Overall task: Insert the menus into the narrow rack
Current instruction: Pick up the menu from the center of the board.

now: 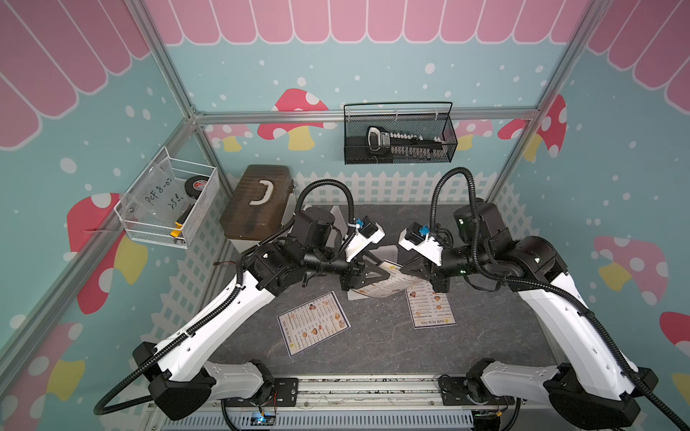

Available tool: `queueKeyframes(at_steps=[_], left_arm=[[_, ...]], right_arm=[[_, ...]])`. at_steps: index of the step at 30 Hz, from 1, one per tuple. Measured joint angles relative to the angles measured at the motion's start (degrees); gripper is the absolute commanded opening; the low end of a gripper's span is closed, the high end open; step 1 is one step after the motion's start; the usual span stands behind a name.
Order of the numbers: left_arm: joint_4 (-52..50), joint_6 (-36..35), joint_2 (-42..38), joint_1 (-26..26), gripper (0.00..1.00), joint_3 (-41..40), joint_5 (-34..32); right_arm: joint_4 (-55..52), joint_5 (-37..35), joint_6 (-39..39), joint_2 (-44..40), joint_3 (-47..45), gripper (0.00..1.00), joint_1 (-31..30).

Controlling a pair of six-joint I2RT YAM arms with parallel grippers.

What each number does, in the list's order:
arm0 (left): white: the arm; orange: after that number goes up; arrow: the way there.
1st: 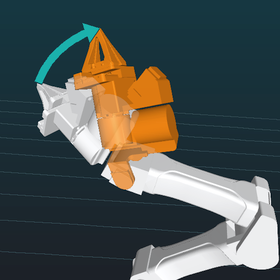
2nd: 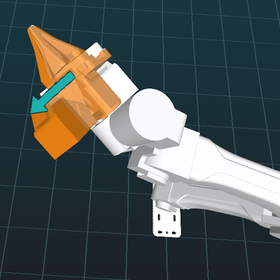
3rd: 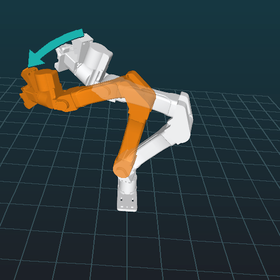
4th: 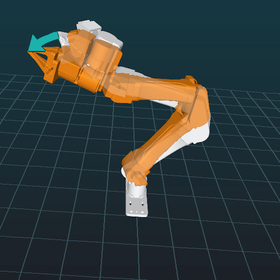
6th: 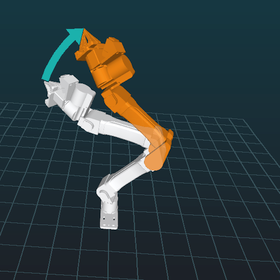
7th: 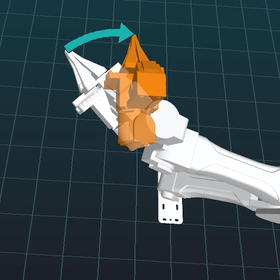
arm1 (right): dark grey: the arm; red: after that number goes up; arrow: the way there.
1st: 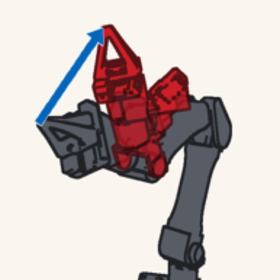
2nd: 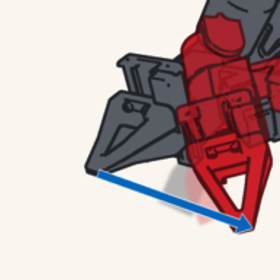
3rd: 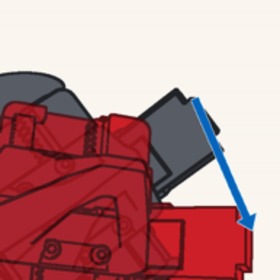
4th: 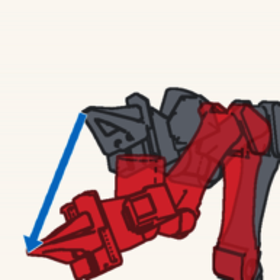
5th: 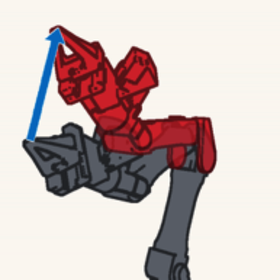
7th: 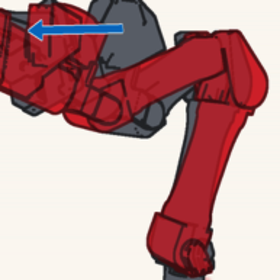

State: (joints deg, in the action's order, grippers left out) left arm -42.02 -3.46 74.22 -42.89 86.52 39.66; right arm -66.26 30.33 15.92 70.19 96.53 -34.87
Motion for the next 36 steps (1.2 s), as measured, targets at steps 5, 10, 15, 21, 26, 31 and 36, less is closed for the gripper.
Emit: queueKeyframes(at_steps=[5, 10, 15, 21, 26, 31, 36], left_arm=[[0.0, -0.1, 0.1, 0.0, 0.23, 0.0, 0.0], [-0.2, -0.2, 0.1, 0.0, 0.14, 0.0, 0.0], [-0.2, -0.2, 0.1, 0.0, 0.04, 0.0, 0.0], [1.2, 0.2, -0.4, 0.0, 0.0, -0.2, -0.6], [6.0, 1.8, -3.8, 0.5, 0.0, -3.0, -2.5], [9.7, 3.8, -6.3, 3.8, 0.0, -4.1, -4.7], [10.8, 4.8, -7.2, 5.1, 0.0, -4.1, -6.1]], right_arm=[[-0.2, 0.7, 0.1, 0.0, 0.0, 0.0, 0.0], [-0.2, 0.9, 0.1, 0.0, 0.0, 0.0, 0.0], [-0.2, 1.1, 0.1, -0.3, 0.0, 0.01, 0.0], [3.7, 2.6, -1.1, -3.1, -1.7, 0.34, 0.0], [10.8, 2.2, -4.5, -7.2, -4.8, 0.63, 0.5], [20.6, 1.1, -10.4, -9.8, -10.2, 0.84, 5.8], [31.9, 7.2, -18.7, -10.6, -17.3, 0.9, 15.2]])
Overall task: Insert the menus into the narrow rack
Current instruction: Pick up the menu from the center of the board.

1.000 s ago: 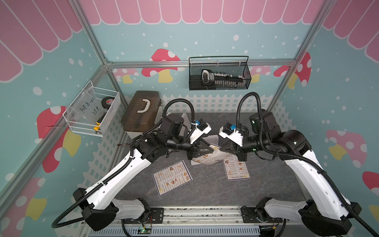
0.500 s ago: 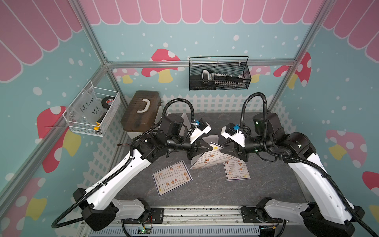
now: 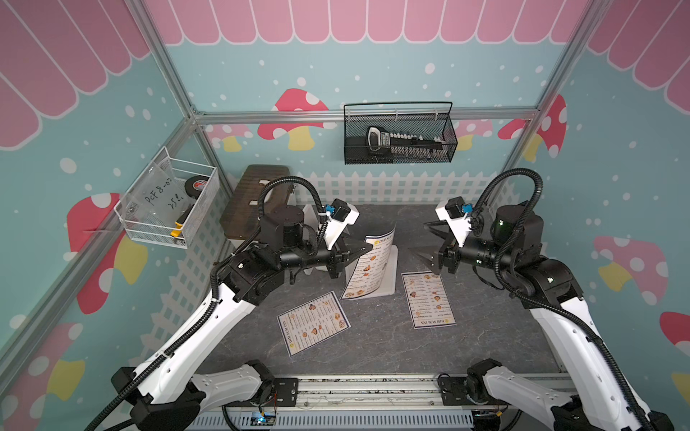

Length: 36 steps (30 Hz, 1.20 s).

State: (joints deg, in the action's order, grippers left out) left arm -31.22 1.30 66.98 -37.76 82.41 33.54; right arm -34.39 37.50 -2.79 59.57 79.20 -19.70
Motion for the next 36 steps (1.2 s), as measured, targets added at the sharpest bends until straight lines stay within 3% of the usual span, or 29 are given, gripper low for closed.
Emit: queueKeyframes(at_steps=[8, 19, 26, 36], left_arm=[[-2.5, -0.3, -0.1, 0.2, 0.0, 4.3, 0.2], [-3.3, -0.6, -0.2, 0.2, 0.0, 10.9, 5.5], [-2.4, -0.4, -0.4, 0.2, 0.0, 10.9, 8.3], [-0.7, -0.2, -0.3, 0.2, 0.0, 11.0, 8.7]], right_arm=[[15.8, 10.7, -9.4, 0.1, -8.4, 0.92, 1.2], [38.9, 22.4, -21.3, 1.2, -14.5, 0.97, 1.4], [49.8, 26.6, -29.1, 3.7, -15.3, 0.97, 1.4], [56.1, 28.8, -34.2, 5.2, -15.5, 0.96, 1.2]])
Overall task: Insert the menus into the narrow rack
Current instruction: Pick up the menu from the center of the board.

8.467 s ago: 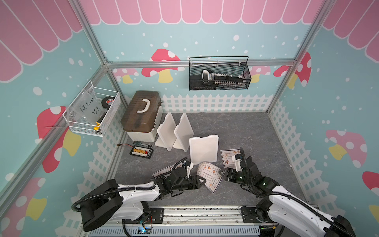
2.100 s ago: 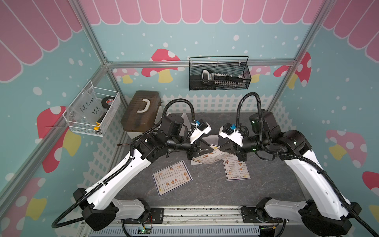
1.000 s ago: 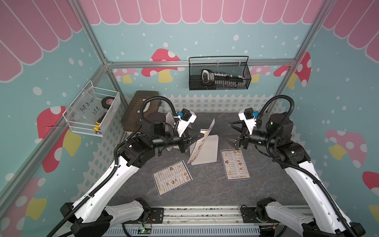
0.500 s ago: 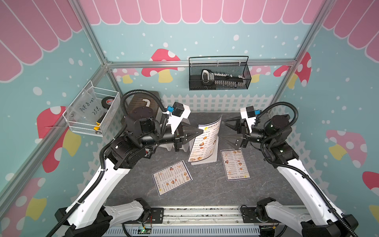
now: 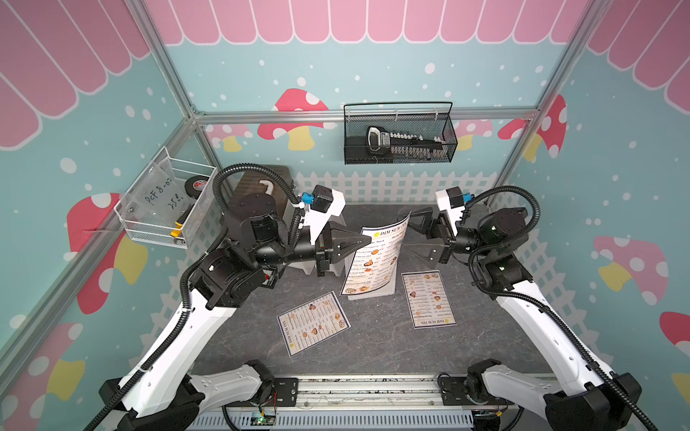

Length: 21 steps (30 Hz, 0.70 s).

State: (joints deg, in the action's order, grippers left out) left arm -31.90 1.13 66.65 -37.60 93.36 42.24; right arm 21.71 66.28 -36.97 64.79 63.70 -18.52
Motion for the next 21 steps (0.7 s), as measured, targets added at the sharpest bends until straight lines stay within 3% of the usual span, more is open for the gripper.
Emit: queueKeyframes(at_steps=[21], left_arm=[[4.2, 2.6, 2.5, 3.2, 0.0, -1.6, -8.0]], right_arm=[[3.3, -2.0, -2.3, -3.1, -3.3, 0.86, -0.6]])
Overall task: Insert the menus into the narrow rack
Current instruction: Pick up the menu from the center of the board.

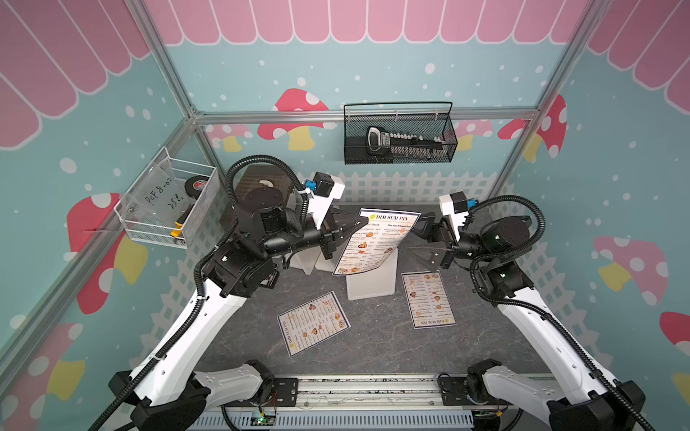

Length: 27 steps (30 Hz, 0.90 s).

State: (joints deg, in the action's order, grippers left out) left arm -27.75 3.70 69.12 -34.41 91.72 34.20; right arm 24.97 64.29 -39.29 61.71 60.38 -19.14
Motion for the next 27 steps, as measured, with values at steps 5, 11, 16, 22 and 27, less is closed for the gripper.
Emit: queueKeyframes(at_steps=[5, 11, 16, 22, 27], left_arm=[[0.7, 0.7, -0.1, 0.2, 0.0, -0.8, -1.6], [2.6, 1.7, -0.7, 0.3, 0.0, -2.2, -2.7], [5.6, 3.5, -1.7, 0.5, 0.0, -4.3, -2.6], [8.9, 5.2, -2.5, 0.6, 0.0, -5.5, -2.5], [11.3, 6.7, -3.1, 0.7, 0.0, -6.1, -3.3]], right_arm=[[0.0, -0.7, -0.2, -0.3, 0.0, 0.82, 0.0], [0.2, -1.5, -0.1, -0.3, 0.0, 0.7, -0.1], [1.0, -2.1, -0.9, -0.3, -0.4, 0.62, -0.2], [5.7, -1.3, -4.5, 0.0, -0.6, 0.58, -1.0], [7.7, -0.8, -5.8, 0.1, -0.8, 0.55, -1.9]])
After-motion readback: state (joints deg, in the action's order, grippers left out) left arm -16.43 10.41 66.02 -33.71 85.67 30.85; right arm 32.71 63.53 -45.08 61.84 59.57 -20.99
